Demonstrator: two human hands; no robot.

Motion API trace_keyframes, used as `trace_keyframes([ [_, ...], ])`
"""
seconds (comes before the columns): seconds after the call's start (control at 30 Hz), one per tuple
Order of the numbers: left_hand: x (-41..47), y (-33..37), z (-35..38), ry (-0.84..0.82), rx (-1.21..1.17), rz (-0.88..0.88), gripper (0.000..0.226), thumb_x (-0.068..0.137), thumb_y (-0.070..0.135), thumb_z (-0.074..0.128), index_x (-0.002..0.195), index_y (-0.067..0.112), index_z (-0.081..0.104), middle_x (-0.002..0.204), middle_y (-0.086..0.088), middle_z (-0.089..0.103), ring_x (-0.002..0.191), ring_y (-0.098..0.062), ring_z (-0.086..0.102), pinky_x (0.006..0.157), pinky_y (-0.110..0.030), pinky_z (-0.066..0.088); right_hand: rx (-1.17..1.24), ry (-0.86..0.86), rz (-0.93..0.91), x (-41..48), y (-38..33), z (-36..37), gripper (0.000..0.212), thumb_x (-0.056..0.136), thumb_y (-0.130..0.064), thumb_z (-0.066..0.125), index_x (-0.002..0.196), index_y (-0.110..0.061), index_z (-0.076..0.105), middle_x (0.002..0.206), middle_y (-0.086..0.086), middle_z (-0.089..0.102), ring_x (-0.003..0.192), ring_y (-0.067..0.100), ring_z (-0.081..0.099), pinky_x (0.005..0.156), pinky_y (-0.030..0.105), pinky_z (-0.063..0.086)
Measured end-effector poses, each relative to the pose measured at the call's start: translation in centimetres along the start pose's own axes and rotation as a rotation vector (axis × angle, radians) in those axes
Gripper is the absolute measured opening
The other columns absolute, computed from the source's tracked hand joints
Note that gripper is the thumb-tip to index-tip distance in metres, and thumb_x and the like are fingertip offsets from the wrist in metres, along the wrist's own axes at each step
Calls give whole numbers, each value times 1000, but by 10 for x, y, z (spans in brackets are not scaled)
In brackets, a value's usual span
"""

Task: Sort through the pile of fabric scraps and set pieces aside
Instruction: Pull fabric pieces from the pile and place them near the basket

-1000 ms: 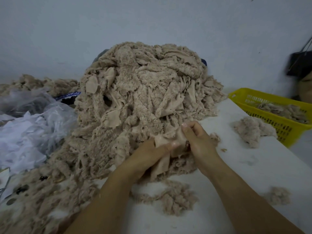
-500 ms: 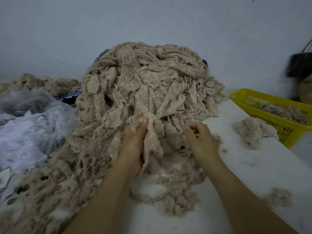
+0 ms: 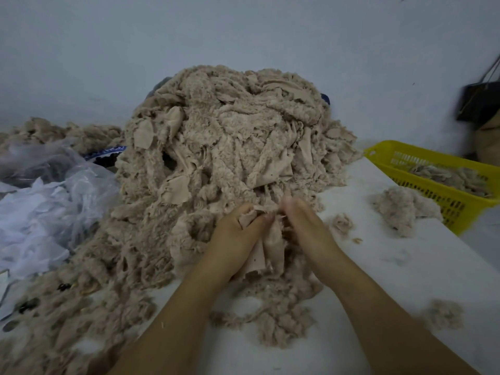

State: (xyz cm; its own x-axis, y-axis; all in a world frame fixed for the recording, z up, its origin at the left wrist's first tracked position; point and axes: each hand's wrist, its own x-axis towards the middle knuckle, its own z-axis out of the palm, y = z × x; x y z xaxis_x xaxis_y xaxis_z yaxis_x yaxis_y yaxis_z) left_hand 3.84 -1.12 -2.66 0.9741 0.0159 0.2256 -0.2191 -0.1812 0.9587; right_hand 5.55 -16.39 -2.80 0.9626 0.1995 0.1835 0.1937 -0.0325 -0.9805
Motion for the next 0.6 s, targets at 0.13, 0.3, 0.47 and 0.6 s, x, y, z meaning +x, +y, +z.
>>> trace_keyframes([
  [0.13,1,-2,-2,-15,-58,9,13,96,32,64,85,31,69,83,1,74,75,-12,72,62,-21,55,-214,-189,19,-5,2,13,26,79,-79,52,84,-54,60,81,-26,66,78,-7,62,71,16,47],
  [0.3,3,-9,-6,6,192,7,28,93,44,64,81,19,62,69,13,63,60,-2,56,55,-12,42,-126,189,47,4,2,1,30,103,-38,47,77,-28,60,71,-11,60,67,4,57,62,22,45],
  [0.47,3,-11,-14,-50,330,-66,41,93,49,61,66,26,40,55,9,36,47,-9,32,50,-26,30,206,421,106,13,0,-23,33,106,-26,43,75,-17,50,63,-4,51,57,9,51,56,27,44],
  [0.6,7,-9,-24,-30,462,-70,36,96,38,59,67,25,42,59,8,41,50,-9,35,58,-30,33,253,538,179,17,1,-29,35,106,-32,42,81,-9,50,61,-3,38,55,13,39,63,36,34],
])
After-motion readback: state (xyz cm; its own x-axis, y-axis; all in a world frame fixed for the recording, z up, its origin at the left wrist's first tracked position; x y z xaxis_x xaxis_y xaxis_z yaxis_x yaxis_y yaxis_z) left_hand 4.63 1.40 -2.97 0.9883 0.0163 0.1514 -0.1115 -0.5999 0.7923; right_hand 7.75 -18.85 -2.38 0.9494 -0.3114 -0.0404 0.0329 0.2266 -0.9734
